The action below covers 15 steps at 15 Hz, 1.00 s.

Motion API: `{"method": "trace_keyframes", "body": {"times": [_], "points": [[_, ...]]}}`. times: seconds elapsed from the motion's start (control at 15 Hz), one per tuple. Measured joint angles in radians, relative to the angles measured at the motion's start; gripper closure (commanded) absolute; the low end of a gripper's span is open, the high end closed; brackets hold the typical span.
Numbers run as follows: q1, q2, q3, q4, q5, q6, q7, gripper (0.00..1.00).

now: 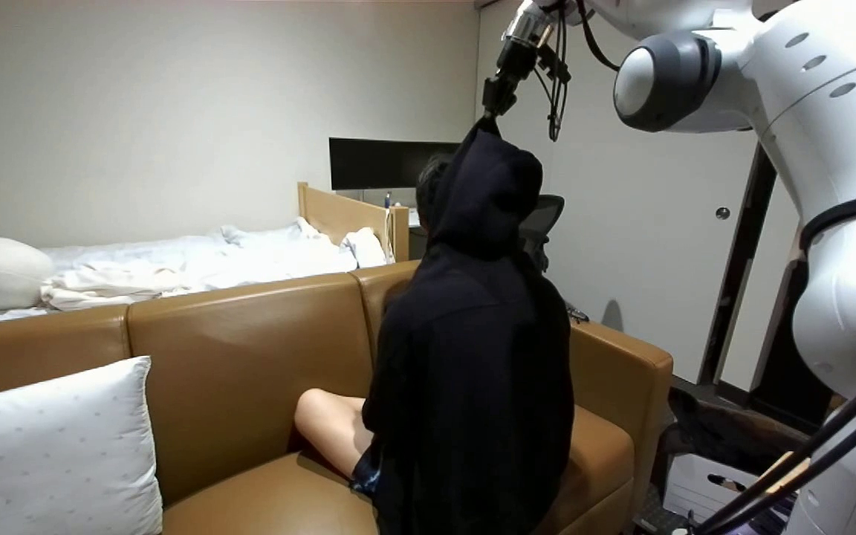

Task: Put the hood over his head

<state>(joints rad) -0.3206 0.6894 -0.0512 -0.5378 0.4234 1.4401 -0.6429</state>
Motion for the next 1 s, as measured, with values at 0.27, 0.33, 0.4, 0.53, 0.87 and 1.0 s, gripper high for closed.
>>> {"method": "trace_keyframes", "body": {"times": [0.27,0.33,0.4,0.53,0.87,1.0], "points": [[0.005,0.000,0.013,0.031,0.001,-0.034,0.000,0.99],[0.009,0.000,0.014,0.035,0.001,-0.044,0.000,0.99],[0.008,0.004,0.028,0.049,-0.007,-0.064,0.000,0.99],[0.001,0.026,0.065,0.102,-0.020,-0.111,0.000,0.99],[-0.003,0.053,0.100,0.161,-0.025,-0.152,0.000,0.96],[-0.004,0.063,0.115,0.171,-0.039,-0.156,0.000,0.96]]}}
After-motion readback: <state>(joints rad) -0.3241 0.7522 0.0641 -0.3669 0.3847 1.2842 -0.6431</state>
